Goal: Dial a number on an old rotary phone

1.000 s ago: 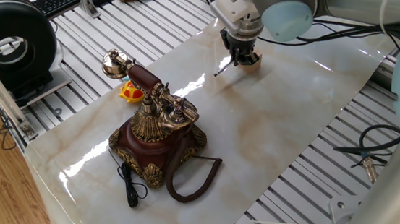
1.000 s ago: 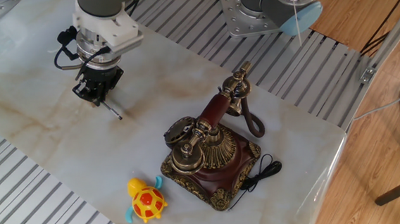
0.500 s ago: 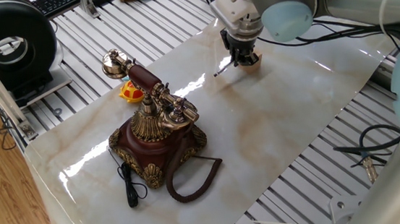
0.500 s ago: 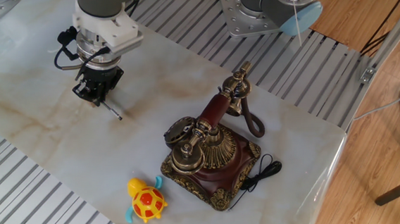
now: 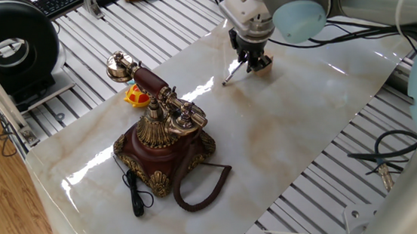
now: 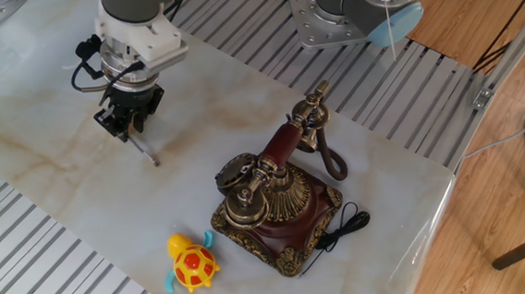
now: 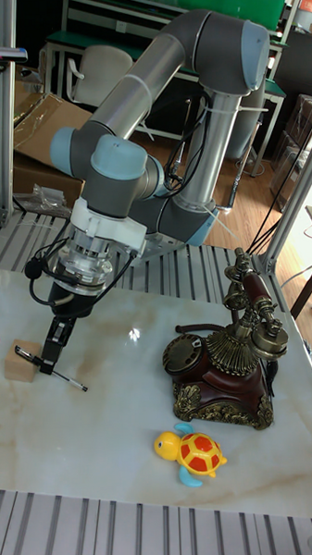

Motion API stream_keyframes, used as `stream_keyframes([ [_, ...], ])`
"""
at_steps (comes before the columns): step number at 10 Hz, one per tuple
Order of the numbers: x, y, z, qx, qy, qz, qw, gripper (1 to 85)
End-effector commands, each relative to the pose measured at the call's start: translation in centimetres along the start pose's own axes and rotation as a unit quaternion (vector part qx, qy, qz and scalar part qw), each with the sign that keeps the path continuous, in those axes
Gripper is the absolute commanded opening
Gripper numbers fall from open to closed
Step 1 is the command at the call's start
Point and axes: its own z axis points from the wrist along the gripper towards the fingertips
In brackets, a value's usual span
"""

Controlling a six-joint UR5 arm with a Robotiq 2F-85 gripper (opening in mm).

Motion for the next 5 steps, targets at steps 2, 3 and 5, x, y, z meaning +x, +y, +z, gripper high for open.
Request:
stream_keyframes([
  [2, -0.24, -0.08, -0.19, -0.002, -0.007, 0.007, 1.0000, 38.0],
  [3, -0.26, -0.09, -0.35, -0.002, -0.007, 0.007, 0.9999, 38.0],
  [5, -0.18, -0.31, -0.90, -0.003, -0.004, 0.009, 0.9999, 38.0],
])
